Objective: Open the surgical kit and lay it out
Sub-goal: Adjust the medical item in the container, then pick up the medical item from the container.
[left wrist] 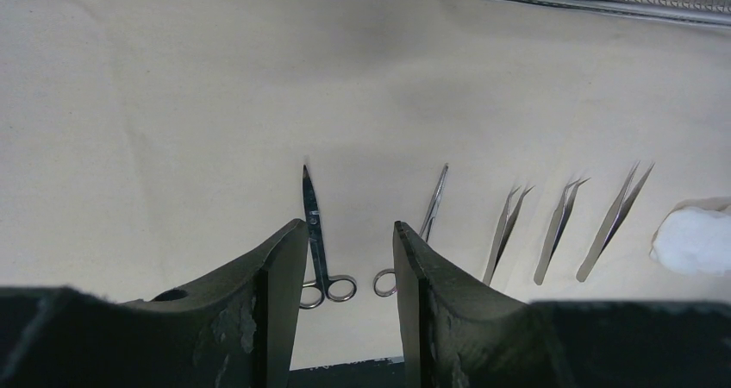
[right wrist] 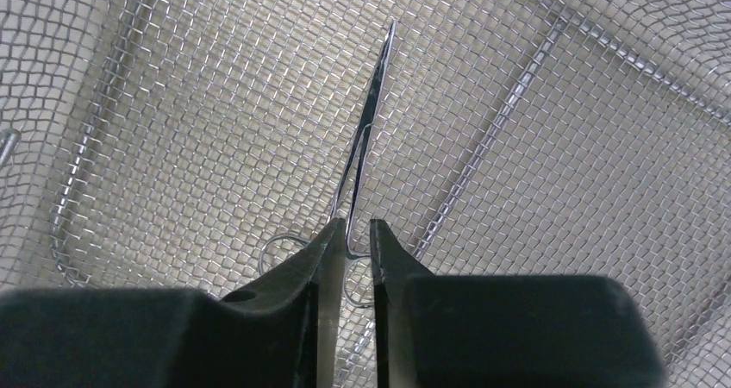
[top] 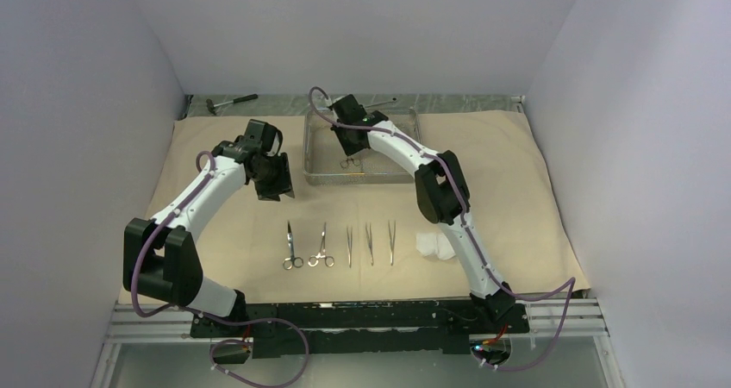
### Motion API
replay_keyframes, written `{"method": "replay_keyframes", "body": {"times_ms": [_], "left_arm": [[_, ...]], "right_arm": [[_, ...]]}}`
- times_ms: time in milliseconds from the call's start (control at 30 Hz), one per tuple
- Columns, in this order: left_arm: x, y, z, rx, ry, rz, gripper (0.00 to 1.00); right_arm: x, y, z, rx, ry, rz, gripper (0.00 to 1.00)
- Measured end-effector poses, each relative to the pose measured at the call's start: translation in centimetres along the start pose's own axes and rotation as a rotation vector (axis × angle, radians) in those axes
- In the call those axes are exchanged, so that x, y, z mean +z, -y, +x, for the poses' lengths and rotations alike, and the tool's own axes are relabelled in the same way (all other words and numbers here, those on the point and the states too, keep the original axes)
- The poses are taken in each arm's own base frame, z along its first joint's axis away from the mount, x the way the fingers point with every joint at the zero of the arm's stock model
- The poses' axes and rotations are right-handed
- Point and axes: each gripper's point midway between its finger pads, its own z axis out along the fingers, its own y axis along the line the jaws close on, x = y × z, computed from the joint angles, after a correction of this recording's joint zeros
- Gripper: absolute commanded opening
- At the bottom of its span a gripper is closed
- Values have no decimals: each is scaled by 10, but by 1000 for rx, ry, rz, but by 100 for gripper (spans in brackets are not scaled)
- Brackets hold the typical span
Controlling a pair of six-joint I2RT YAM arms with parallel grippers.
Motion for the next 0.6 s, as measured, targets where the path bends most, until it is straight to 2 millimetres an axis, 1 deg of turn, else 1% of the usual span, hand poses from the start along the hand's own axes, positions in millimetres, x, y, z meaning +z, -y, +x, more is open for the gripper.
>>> {"method": "replay_keyframes", "body": {"times_ms": [67,167,333,467,600], "left_arm": [[0,0,0,0,1,1,47],[0,0,0,0,1,1,47],[0,0,0,0,-1,0,47],[0,-1,1,0,-6,-3,47],[0,-1,2,0,-8,-4,47]], "right_arm": [[-1,-1,-2,8,4,-1,32],[-4,-1,-9,17,21,-3,37],[-8,1,-30,29,86,10,38],[0,1,-35,25,113,17,38],[18,0,-32,6,114,16,38]]}}
